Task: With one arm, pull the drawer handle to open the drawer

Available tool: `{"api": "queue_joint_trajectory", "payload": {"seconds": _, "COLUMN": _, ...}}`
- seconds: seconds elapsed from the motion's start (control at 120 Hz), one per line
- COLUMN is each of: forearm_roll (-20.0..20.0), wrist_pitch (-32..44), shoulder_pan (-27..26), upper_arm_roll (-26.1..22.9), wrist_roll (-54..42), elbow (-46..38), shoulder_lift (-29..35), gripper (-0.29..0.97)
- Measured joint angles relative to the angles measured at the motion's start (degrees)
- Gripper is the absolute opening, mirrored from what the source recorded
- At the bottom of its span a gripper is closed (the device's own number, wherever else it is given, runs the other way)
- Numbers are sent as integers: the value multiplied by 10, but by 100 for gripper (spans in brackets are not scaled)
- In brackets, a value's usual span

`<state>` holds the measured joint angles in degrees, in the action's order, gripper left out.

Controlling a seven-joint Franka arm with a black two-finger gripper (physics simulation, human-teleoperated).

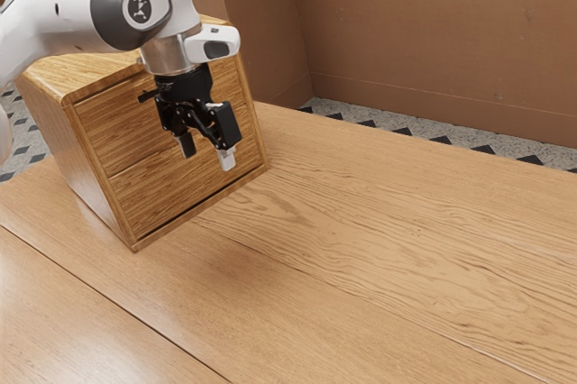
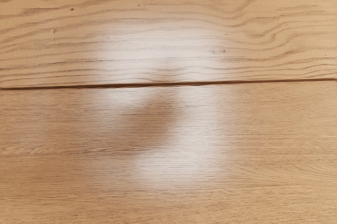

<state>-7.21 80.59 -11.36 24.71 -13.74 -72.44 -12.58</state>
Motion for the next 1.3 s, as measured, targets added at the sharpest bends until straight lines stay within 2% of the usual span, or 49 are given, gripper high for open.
{"api": "queue_joint_trajectory", "payload": {"seconds": 0.367, "forearm_roll": -1, "wrist_pitch": -1, "shoulder_pan": 0, "upper_arm_roll": 1, "wrist_roll": -2, "elbow": 4, "shoulder_lift": 5, "gripper": 68}}
{"api": "queue_joint_trajectory", "payload": {"seconds": 0.4, "forearm_roll": -1, "wrist_pitch": -1, "shoulder_pan": -4, "upper_arm_roll": 1, "wrist_roll": -4, "elbow": 14, "shoulder_lift": 31, "gripper": 68}}
{"api": "queue_joint_trajectory", "payload": {"seconds": 0.475, "forearm_roll": -4, "wrist_pitch": -1, "shoulder_pan": -8, "upper_arm_roll": -8, "wrist_roll": -38, "elbow": 26, "shoulder_lift": 133, "gripper": 68}}
{"api": "queue_joint_trajectory", "payload": {"seconds": 0.558, "forearm_roll": -18, "wrist_pitch": 15, "shoulder_pan": 15, "upper_arm_roll": -18, "wrist_roll": -106, "elbow": 32, "shoulder_lift": 164, "gripper": 68}}
{"api": "queue_joint_trajectory", "payload": {"seconds": 0.8, "forearm_roll": -27, "wrist_pitch": 76, "shoulder_pan": -2, "upper_arm_roll": -22, "wrist_roll": -246, "elbow": 33, "shoulder_lift": 87, "gripper": 68}}
{"api": "queue_joint_trajectory", "payload": {"seconds": 0.867, "forearm_roll": -3, "wrist_pitch": 62, "shoulder_pan": -6, "upper_arm_roll": -28, "wrist_roll": -261, "elbow": 61, "shoulder_lift": 54, "gripper": 68}}
{"api": "queue_joint_trajectory", "payload": {"seconds": 0.95, "forearm_roll": 38, "wrist_pitch": 27, "shoulder_pan": -12, "upper_arm_roll": -33, "wrist_roll": -260, "elbow": 91, "shoulder_lift": 24, "gripper": 68}}
{"api": "queue_joint_trajectory", "payload": {"seconds": 1.033, "forearm_roll": 61, "wrist_pitch": 5, "shoulder_pan": -9, "upper_arm_roll": -36, "wrist_roll": -256, "elbow": 107, "shoulder_lift": -4, "gripper": 68}}
{"api": "queue_joint_trajectory", "payload": {"seconds": 1.3, "forearm_roll": 78, "wrist_pitch": -16, "shoulder_pan": -8, "upper_arm_roll": -56, "wrist_roll": -213, "elbow": 139, "shoulder_lift": -47, "gripper": 68}}
